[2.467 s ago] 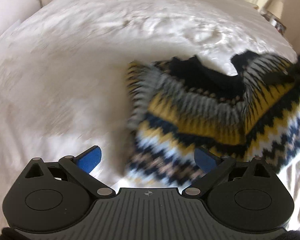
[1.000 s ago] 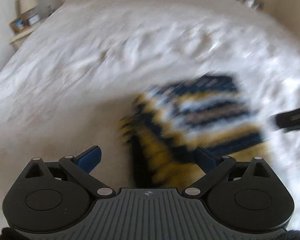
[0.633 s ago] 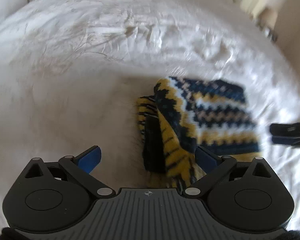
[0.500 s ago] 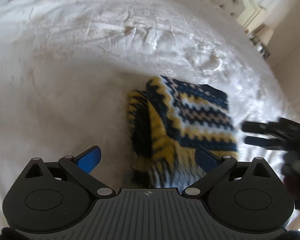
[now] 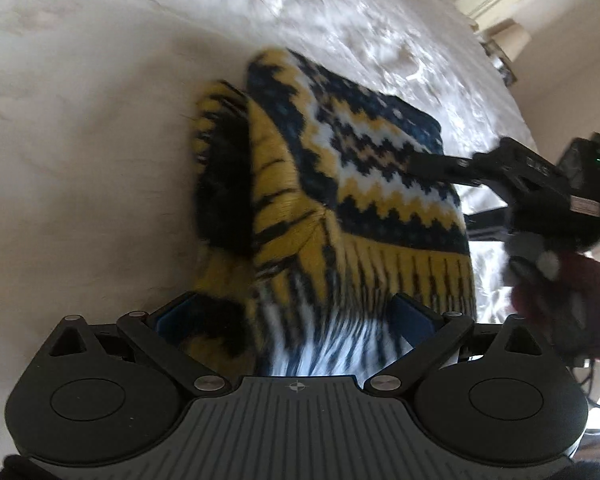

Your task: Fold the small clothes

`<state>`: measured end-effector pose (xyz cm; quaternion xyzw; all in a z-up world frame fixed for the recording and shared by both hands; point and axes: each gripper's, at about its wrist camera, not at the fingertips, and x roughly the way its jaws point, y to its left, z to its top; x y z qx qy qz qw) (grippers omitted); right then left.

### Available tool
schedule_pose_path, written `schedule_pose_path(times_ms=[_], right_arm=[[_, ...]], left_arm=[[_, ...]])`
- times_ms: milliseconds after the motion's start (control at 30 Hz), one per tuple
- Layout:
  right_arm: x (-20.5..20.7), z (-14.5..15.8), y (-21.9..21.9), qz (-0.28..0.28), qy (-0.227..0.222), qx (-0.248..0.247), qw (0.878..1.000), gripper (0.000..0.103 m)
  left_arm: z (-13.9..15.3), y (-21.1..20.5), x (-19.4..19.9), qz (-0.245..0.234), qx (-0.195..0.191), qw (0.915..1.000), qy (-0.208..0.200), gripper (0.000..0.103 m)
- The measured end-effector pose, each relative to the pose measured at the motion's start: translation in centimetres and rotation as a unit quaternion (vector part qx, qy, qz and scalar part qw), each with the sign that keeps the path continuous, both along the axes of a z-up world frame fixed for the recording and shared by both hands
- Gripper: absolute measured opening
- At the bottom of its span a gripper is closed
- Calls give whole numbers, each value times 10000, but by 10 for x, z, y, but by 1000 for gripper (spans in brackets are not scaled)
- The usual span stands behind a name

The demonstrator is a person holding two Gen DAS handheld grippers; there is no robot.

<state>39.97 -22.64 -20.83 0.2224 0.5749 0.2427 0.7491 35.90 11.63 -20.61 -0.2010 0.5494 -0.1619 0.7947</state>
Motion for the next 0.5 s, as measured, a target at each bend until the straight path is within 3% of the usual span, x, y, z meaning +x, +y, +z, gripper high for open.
schedule_pose_path(times_ms=[233,267,333,433,500], right_arm=[[12,-10,20,68,95,309,9995,99],[11,-8,21,70,77,350,9993,78],[9,0,25,51,26,65,10000,57],[4,16,23,-38,27,28,10000,47],[-3,31,21,-112,-18,73,9999,46]], left_arm=[[-11,3,5,114,-364,9992,88,101],[-11,5,4,96,-438,9990,71,99],[-7,7,1,-19,-608,9981,-32,86],[5,4,-7,-141,-772,9967,-215,84],[17,-3,-13,-156,-853,9957,-336,84]])
